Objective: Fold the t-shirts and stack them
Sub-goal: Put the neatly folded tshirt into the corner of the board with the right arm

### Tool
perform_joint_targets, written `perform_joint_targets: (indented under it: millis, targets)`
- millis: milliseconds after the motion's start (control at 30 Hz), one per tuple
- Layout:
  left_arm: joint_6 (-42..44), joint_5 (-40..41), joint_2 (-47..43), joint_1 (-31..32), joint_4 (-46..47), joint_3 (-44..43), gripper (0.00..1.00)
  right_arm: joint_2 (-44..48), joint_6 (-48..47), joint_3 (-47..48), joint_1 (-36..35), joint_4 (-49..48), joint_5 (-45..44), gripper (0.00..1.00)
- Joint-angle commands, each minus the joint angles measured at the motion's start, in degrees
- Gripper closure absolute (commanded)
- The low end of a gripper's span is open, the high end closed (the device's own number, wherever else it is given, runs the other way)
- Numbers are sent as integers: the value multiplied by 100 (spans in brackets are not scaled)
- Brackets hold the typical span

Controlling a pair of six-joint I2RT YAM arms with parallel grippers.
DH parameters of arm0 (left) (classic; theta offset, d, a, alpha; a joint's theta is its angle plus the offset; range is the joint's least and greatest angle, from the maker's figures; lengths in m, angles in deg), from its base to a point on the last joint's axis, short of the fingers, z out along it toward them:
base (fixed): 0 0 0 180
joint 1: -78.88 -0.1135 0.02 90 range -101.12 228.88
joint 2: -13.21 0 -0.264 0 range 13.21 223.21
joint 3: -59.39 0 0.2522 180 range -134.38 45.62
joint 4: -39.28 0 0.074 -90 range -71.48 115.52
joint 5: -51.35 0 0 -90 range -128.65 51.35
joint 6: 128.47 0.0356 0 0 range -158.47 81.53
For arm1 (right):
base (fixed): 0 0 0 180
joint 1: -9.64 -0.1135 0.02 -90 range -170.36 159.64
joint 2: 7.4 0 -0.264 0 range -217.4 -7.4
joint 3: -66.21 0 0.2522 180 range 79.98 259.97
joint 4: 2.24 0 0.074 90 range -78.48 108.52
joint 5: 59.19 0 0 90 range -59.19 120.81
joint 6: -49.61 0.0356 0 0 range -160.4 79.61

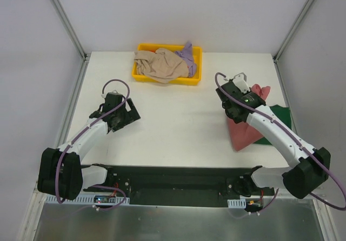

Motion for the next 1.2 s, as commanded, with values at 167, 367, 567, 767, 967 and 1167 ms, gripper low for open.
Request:
perform_joint_targets:
  millis: [167,367,567,767,967,1167]
  targets:
    - [107,175,-127,-56,39,53,1,592,-403,811,392,43,233,100]
    - [98,175,-83,-65,39,53,1,707,-930,1092,752,-150,479,100]
    - [98,149,-66,-74,39,44,1,716,-1054,1050,1121,-387,1067,100]
    - [116,149,-39,-74,30,36,1,496,-966,663,1464,-633,1182,100]
    - [116,158,-4,-83,30,27,1,391,-1080,338,2043,-1134,1428,100]
    - [125,193,13,-100,22,18,1,285,-1177,-224,2772,-1977,1981,100]
